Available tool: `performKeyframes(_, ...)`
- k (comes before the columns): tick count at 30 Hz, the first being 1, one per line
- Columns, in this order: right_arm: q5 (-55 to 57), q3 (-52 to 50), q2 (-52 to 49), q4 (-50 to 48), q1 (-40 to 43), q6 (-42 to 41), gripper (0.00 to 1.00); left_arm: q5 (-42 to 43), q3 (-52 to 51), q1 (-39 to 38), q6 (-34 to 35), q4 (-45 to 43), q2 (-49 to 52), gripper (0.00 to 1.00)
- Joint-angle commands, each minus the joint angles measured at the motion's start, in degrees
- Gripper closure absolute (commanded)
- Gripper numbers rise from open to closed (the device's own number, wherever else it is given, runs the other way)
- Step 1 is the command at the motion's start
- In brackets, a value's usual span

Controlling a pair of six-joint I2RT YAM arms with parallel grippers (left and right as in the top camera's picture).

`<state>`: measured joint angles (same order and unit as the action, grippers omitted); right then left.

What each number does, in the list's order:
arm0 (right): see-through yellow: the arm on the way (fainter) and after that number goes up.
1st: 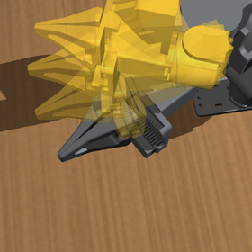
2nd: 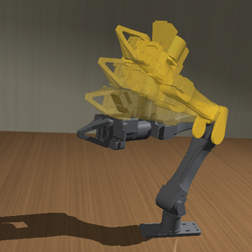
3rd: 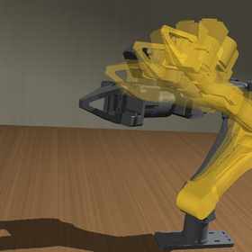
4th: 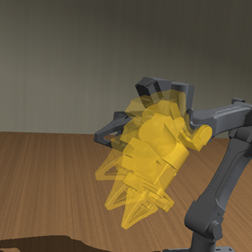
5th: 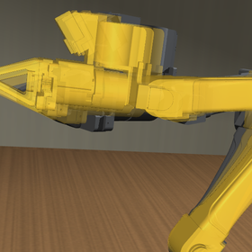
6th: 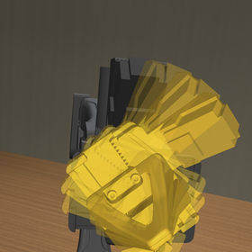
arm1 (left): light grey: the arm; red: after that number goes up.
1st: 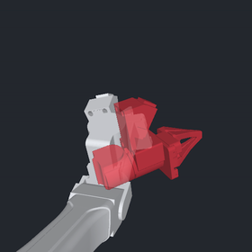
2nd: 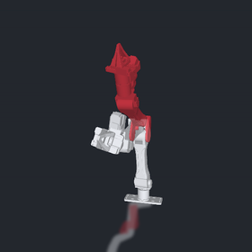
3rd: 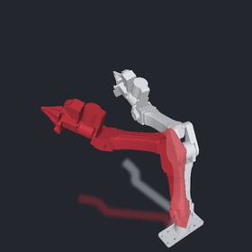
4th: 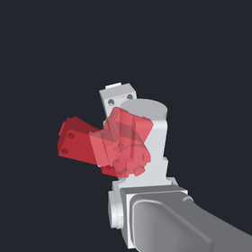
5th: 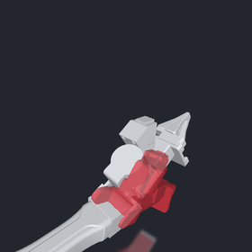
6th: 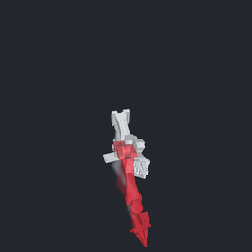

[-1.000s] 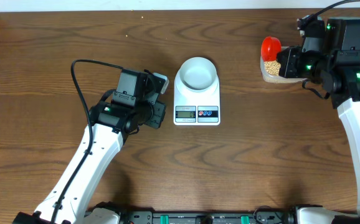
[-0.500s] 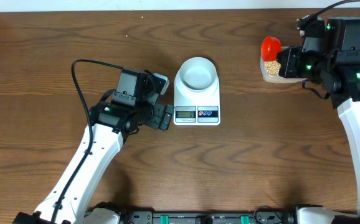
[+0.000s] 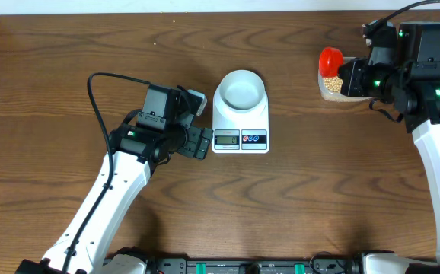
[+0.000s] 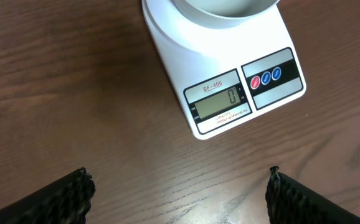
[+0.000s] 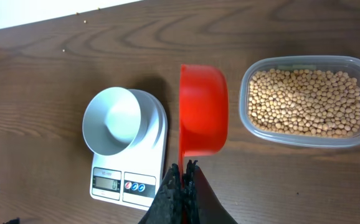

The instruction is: Scoop item into bowl and weigh 50g on scale

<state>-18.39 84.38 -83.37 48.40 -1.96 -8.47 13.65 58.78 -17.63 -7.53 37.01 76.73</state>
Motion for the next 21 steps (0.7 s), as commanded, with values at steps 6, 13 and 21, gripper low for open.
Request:
performKeyframes(6, 0.1, 1.1, -0.2, 0.4, -0.3, 0.9, 0.99, 0.5, -0.2, 0.2, -0.2, 0.0, 0.1, 0.09)
performKeyframes(13, 0.1, 1.1, -0.2, 2.9, -0.3, 1.5, 0.99, 0.5, -0.2, 0.2, -0.2, 0.0, 0.1, 0.09)
performKeyframes(21, 0.1, 1.1, -0.2, 3.5, -0.3, 1.7, 0.99, 0.5, -0.2, 0.2, -0.2, 0.0, 0.1, 0.09)
